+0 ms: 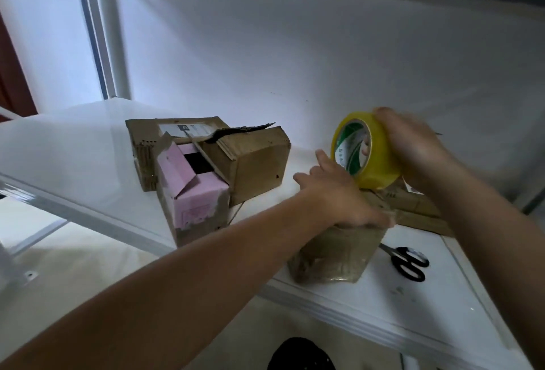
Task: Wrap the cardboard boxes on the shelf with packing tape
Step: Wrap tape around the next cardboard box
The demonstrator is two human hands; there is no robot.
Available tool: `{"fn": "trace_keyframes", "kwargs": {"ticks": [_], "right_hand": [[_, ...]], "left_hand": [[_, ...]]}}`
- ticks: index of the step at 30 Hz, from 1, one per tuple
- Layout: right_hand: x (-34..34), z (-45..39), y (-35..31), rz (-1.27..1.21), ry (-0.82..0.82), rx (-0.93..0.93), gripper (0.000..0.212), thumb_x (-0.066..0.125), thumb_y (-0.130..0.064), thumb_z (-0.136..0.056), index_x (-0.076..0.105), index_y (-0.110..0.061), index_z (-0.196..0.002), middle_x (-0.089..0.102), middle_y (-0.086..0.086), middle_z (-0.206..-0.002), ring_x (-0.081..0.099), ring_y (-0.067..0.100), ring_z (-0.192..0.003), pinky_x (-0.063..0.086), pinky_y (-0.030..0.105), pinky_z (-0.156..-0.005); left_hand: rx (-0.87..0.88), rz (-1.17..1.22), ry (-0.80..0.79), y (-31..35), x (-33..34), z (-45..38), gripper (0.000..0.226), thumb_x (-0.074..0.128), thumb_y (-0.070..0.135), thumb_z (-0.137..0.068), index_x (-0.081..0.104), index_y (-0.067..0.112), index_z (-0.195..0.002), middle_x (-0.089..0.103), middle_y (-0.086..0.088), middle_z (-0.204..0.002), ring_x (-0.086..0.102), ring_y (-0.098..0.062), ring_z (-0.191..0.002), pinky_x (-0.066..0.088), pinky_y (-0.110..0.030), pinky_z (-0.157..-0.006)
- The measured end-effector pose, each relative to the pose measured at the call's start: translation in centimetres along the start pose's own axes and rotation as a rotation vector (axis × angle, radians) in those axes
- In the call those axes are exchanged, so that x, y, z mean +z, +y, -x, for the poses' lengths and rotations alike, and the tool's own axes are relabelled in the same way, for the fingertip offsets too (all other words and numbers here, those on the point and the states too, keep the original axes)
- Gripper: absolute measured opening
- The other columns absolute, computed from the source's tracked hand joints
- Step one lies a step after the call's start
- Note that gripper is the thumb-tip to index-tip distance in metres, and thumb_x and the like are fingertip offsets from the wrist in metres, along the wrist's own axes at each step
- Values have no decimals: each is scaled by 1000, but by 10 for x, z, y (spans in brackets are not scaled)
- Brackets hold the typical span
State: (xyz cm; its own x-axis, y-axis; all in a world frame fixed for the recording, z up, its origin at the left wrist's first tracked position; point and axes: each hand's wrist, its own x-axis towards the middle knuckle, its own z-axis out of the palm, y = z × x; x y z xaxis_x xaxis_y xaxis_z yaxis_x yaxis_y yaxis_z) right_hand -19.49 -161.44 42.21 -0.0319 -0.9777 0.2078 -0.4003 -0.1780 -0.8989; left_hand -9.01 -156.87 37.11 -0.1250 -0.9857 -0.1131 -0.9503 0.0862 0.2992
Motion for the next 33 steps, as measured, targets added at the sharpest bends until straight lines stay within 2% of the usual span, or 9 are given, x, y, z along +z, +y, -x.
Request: {"fn": "trace_keyframes", "kwargs": {"ticks": [3, 6, 9, 13, 16, 21, 24, 27, 33], "right_hand": [[-6, 5, -5, 93, 19, -31, 41, 47, -46, -90, 62, -11, -105, 64, 14, -99, 61, 32, -86, 50, 42, -79], [-12, 9, -15, 149, -12, -60, 33, 48, -43, -90, 60, -13, -86, 58, 11, -84, 56, 27, -75, 45, 37, -70], [-21, 13, -19, 196, -11, -24, 28, 46, -42, -91, 58, -16, -88, 58, 11, -84, 55, 26, -70, 45, 34, -65], [-33, 22, -19, 223, -20, 10, 40, 50, -45, -88, 63, -8, -95, 63, 18, -90, 59, 32, -78, 50, 45, -80], [-43, 30, -18, 292, -66, 2, 42, 51, -47, -88, 63, -9, -101, 64, 17, -97, 62, 37, -89, 50, 51, -88], [-59, 36, -16, 501, -193, 12, 40, 39, -45, -98, 60, -13, -109, 62, 13, -104, 59, 33, -95, 49, 49, -91], [-66, 44, -15, 624, -273, 19, 40, 41, -48, -96, 63, -15, -102, 64, 13, -99, 60, 33, -90, 48, 46, -86], [-70, 57, 2, 658, -356, 67, 38, 47, -51, -92, 68, -20, -96, 68, 6, -92, 64, 25, -84, 51, 39, -78], [-53, 68, 52, 606, -348, 103, 36, 45, -53, -92, 69, -26, -91, 67, -7, -86, 60, 10, -78, 43, 21, -60]], "left_hand": [[-10, -13, 99, 1, 9, -4, 142, 56, 87, -59, -11, 1, -148, -15, -24, -156, 11, -40, -143, 20, -54, -110], [1, -59, 163, 6, 14, -3, 140, 54, 88, -60, -9, -1, -148, -10, -25, -156, 11, -40, -143, 20, -53, -110], [19, -97, 199, 18, 19, -7, 136, 54, 87, -61, 2, -3, -148, 9, -25, -155, 21, -38, -140, 26, -49, -106], [-48, -22, 293, 13, 9, -22, 87, 56, 73, -75, 38, 8, -131, 46, -9, -126, 44, -30, -116, 33, -38, -83], [-80, -151, 235, 12, 7, -29, 68, 55, 56, -87, 38, 10, -135, 44, -9, -130, 42, -30, -121, 35, -40, -93], [-68, -157, 207, 30, 16, -34, 87, 61, 63, -77, 27, 9, -137, 40, -12, -127, 39, -32, -119, 33, -45, -94], [-105, -79, 234, 22, 14, -38, 104, 63, 64, -75, 8, 10, -146, 42, -14, -132, 39, -32, -121, 33, -44, -92], [-140, 43, 260, 11, 11, -42, 104, 63, 71, -71, 12, 13, -141, 43, -11, -129, 39, -31, -120, 29, -41, -80], [-107, -116, 100, 27, 9, -42, 97, 72, 50, -73, 12, 17, -142, 33, -13, -138, 31, -35, -126, 34, -51, -95]]}}
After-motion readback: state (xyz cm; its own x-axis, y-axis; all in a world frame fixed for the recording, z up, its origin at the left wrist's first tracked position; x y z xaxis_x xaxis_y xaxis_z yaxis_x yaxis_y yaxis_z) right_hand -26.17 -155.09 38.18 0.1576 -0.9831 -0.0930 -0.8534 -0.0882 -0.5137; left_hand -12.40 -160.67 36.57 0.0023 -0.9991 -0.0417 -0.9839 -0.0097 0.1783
